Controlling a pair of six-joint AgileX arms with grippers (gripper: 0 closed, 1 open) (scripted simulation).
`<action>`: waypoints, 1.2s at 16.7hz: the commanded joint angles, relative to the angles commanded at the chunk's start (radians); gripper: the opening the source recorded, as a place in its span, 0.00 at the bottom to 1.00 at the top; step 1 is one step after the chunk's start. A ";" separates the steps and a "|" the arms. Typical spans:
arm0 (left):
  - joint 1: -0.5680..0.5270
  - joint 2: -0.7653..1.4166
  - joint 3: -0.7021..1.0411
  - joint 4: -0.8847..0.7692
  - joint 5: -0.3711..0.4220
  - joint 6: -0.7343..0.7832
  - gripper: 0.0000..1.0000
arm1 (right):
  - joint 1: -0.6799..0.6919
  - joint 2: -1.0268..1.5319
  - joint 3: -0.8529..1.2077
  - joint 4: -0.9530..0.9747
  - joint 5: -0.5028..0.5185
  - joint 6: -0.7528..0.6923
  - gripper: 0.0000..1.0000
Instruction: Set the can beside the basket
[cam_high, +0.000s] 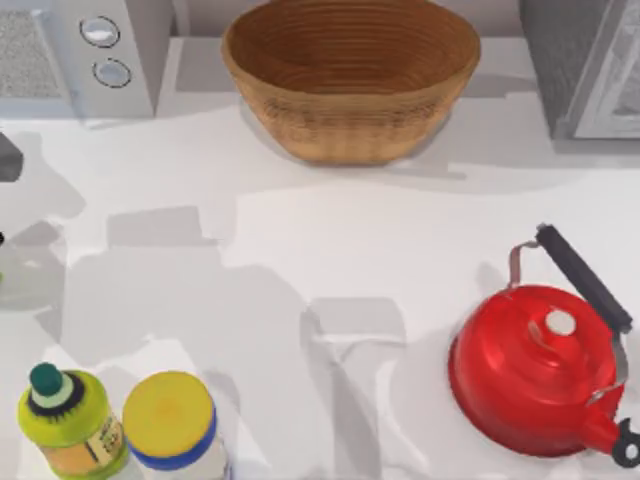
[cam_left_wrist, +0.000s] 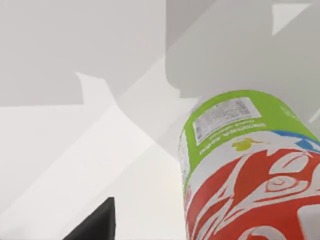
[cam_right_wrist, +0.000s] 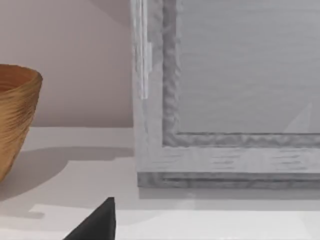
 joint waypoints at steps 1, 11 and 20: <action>0.000 0.003 -0.009 0.010 0.000 0.000 1.00 | 0.000 0.000 0.000 0.000 0.000 0.000 1.00; 0.000 0.004 -0.010 0.011 0.000 0.001 0.47 | 0.000 0.000 0.000 0.000 0.000 0.000 1.00; 0.000 0.004 -0.010 0.011 0.000 0.001 0.00 | 0.000 0.000 0.000 0.000 0.000 0.000 1.00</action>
